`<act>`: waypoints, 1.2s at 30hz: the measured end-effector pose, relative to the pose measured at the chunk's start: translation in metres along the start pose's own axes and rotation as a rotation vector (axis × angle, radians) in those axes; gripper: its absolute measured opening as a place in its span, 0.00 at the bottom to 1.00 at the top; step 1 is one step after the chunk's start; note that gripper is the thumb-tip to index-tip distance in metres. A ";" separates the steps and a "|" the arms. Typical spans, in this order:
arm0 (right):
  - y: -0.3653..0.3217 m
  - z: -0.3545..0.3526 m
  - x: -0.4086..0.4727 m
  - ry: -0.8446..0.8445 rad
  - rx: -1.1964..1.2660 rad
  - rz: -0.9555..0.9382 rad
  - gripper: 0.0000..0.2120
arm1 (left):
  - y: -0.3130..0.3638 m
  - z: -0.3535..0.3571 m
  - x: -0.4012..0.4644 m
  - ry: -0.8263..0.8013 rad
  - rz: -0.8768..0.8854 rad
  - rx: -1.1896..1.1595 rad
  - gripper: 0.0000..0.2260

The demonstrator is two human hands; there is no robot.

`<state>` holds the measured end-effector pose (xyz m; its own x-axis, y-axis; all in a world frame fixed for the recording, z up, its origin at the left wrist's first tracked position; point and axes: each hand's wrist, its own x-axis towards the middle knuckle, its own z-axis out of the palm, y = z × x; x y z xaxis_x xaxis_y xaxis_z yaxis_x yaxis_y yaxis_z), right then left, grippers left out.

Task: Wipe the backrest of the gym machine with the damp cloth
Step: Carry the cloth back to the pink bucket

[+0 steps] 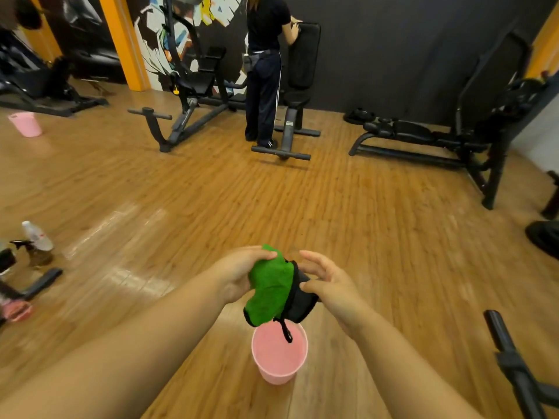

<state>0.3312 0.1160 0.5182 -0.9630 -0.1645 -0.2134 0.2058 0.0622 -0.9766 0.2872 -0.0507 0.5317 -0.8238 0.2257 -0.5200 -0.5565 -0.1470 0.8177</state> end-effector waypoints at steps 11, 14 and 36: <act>0.025 -0.010 0.026 -0.083 0.255 0.241 0.24 | 0.004 0.010 0.017 -0.180 0.050 -0.073 0.08; 0.038 -0.012 0.033 0.065 0.309 0.181 0.11 | -0.008 0.004 0.032 -0.125 0.064 0.034 0.09; 0.384 0.010 0.135 0.348 -0.036 0.410 0.16 | -0.301 -0.083 0.249 0.187 -0.301 0.247 0.14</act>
<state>0.2822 0.1082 0.1141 -0.8068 0.2164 -0.5498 0.5769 0.0877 -0.8121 0.2408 -0.0305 0.1351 -0.6471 0.0415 -0.7613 -0.7508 0.1390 0.6458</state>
